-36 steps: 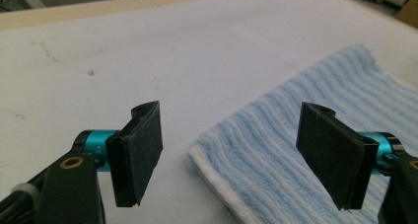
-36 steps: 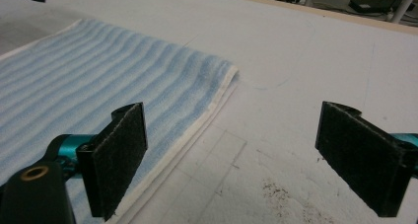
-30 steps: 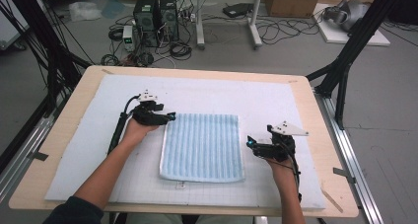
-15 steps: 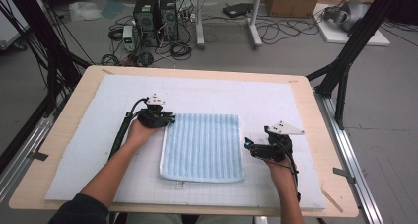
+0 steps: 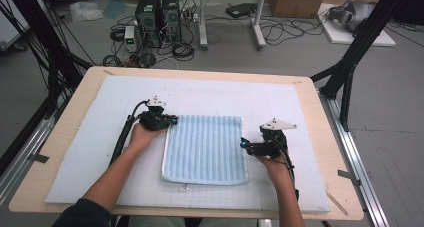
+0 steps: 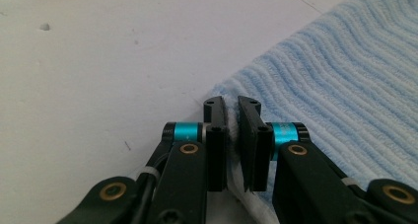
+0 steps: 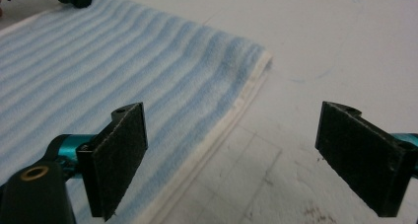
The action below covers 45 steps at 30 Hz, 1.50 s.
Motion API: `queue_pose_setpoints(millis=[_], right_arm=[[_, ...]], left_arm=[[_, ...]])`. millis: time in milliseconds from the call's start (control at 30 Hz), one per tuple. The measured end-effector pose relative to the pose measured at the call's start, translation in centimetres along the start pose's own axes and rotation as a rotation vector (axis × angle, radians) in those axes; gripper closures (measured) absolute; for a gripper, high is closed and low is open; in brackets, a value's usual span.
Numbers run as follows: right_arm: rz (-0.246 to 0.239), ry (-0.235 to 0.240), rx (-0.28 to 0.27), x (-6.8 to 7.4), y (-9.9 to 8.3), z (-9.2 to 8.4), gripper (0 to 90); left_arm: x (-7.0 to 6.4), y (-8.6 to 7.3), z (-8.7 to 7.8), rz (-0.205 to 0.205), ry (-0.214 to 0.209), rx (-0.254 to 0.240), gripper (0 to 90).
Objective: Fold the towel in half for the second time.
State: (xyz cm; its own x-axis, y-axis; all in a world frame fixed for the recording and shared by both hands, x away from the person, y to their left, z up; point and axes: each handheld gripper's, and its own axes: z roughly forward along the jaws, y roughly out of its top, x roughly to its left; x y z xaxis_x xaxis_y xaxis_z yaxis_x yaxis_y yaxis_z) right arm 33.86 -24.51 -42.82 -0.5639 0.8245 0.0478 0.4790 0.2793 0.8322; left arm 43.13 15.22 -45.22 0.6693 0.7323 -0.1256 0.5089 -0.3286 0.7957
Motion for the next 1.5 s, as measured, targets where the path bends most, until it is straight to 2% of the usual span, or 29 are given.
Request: queue_pose_setpoints(millis=[100, 233, 433, 500, 567, 667, 800, 867, 900, 967, 1033, 1100, 1200, 1367, 1433, 1500], right_arm=[[0.017, 0.046, -0.016, -0.4, 0.6, 0.6, 15.0], [0.033, 0.052, -0.029, -1.0, 1.6, 1.8, 22.9], [0.040, 0.053, 0.066, -1.6, 3.5, 4.9, 28.1], [0.021, 0.047, 0.075, -1.5, 4.0, 5.8, 33.3], [0.001, 0.027, 0.086, -1.3, 4.6, 6.7, 34.8], [0.026, 0.020, 0.097, -1.3, 4.8, 7.8, 37.2], [0.063, 0.049, 0.123, -1.5, 4.3, 9.2, 38.0], [0.065, 0.056, 0.132, -1.4, 4.1, 9.4, 39.0], [0.066, 0.057, 0.129, -1.4, 4.2, 9.4, 42.4], [0.042, 0.046, 0.143, -1.2, 4.2, 9.4, 46.7], [0.017, 0.019, 0.157, -1.0, 4.3, 9.4, 55.7], [-0.002, 0.021, 0.164, -1.0, 4.3, 9.3, 65.5], [0.014, 0.036, 0.171, -1.1, 4.3, 9.2, 77.2], [-0.018, 0.028, 0.174, -0.8, 4.5, 9.1, 82.7], [-0.023, 0.023, 0.166, -0.8, 4.6, 9.0, 83.0], [-0.030, 0.017, 0.150, -1.0, 4.7, 8.9, 83.1]], left_arm=[[0.0, 0.0, 0.0, -0.006, 0.000, -0.002, 82.0], [0.1, 0.0, 0.0, -0.008, -0.006, -0.003, 81.9], [0.2, 0.0, 0.0, -0.017, -0.012, -0.001, 81.1], [0.2, 0.0, 0.0, -0.018, -0.012, -0.001, 81.1], [0.2, 0.0, 0.0, -0.022, -0.013, -0.001, 81.1], [0.3, 0.0, 0.0, -0.022, -0.016, -0.002, 81.1], [0.3, 0.0, -0.1, -0.027, -0.016, -0.003, 81.1], [0.3, 0.0, -0.1, -0.023, -0.013, -0.002, 81.1], [0.3, 0.0, -0.1, -0.022, -0.013, -0.001, 81.1], [0.3, -0.1, -0.1, -0.027, -0.014, -0.002, 81.1], [0.3, 0.0, -0.1, -0.027, -0.015, -0.001, 81.1], [0.3, -0.1, -0.1, -0.031, -0.017, -0.001, 81.2], [0.4, -0.1, -0.1, -0.038, -0.021, -0.003, 81.3], [0.6, 0.0, -0.1, -0.061, -0.021, -0.003, 81.7], [0.7, 0.1, -0.2, -0.088, -0.016, -0.033, 82.5], [1.0, 0.5, -0.5, -0.098, -0.007, -0.069, 83.3]])
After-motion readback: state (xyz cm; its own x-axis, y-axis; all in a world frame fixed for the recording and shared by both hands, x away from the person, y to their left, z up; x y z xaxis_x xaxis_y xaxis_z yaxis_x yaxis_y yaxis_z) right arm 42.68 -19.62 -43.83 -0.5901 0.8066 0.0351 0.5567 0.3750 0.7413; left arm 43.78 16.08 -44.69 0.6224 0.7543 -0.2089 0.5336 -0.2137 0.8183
